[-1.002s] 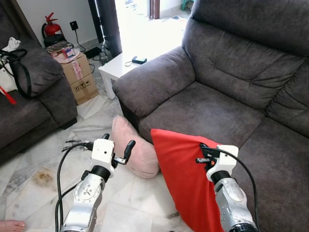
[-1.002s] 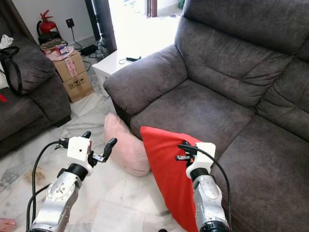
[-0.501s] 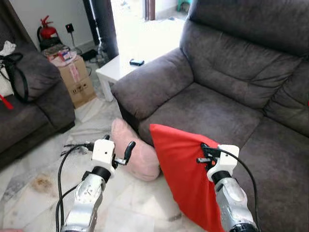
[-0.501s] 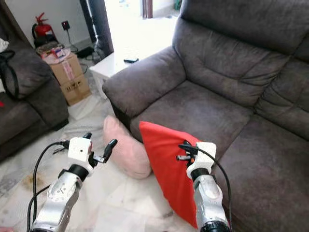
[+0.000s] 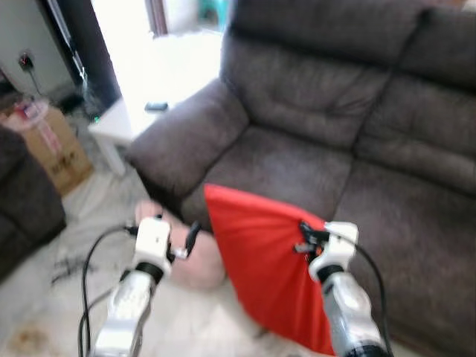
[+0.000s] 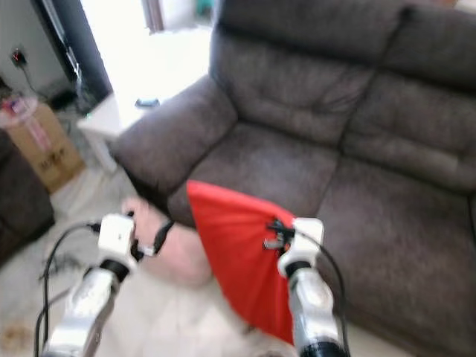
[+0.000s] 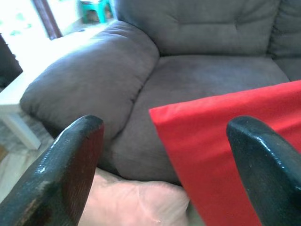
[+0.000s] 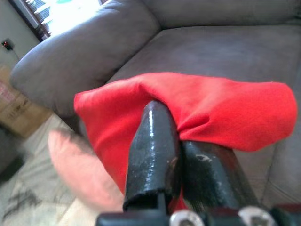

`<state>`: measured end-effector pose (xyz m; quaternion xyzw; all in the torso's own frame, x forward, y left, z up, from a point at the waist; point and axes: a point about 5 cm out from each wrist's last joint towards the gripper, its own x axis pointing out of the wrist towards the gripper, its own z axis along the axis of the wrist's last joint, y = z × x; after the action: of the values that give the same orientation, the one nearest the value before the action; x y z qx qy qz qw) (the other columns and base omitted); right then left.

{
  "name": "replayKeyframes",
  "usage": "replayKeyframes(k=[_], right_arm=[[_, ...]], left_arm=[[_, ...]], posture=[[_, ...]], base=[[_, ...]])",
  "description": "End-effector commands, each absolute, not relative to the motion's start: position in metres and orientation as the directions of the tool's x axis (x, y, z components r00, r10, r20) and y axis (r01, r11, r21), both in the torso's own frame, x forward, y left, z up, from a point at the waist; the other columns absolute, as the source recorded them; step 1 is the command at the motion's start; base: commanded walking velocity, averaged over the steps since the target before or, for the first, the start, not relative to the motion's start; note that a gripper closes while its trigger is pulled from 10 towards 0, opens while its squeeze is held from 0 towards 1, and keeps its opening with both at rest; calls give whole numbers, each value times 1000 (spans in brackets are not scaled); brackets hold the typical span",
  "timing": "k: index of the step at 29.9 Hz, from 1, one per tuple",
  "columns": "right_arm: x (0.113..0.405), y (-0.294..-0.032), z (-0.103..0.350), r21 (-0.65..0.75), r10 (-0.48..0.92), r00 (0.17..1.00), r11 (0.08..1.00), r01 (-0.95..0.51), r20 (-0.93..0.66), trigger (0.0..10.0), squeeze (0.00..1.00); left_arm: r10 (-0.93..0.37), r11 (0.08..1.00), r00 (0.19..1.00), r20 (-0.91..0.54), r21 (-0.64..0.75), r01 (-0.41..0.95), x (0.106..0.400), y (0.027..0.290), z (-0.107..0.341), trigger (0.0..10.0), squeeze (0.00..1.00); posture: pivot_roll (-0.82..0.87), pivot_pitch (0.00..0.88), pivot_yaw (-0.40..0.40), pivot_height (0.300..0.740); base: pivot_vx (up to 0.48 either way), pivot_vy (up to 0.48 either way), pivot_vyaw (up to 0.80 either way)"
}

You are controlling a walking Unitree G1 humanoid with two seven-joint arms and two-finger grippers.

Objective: Move the pillow to the sofa from floor

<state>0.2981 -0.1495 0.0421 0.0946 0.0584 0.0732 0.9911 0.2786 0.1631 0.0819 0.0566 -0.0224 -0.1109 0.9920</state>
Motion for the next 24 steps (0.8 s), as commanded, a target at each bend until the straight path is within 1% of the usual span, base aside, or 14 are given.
replayKeyframes(k=[1, 16, 22, 24], right_arm=[[306, -163, 63, 164, 111, 994, 980, -112, 12, 10000, 0], [306, -166, 62, 162, 102, 995, 981, -104, 18, 10000, 0], [304, -164, 62, 161, 124, 992, 979, -126, 19, 10000, 0], [304, -160, 60, 180, 195, 981, 965, -193, 2, 10000, 0]], left_arm=[[-247, 964, 968, 31, 110, 242, 280, 156, 82, 10000, 0], [-261, 960, 965, 34, 116, 255, 282, 155, 84, 10000, 0], [-268, 958, 963, 28, 117, 263, 282, 154, 84, 10000, 0], [-280, 954, 960, 14, 117, 277, 281, 154, 82, 10000, 0]], posture=[[62, 72, 33, 740], [61, 69, 40, 740], [67, 80, 38, 740], [65, 84, 37, 740]], base=[[0, 0, -756], [0, 0, -740], [0, 0, 0], [0, 0, 0]])
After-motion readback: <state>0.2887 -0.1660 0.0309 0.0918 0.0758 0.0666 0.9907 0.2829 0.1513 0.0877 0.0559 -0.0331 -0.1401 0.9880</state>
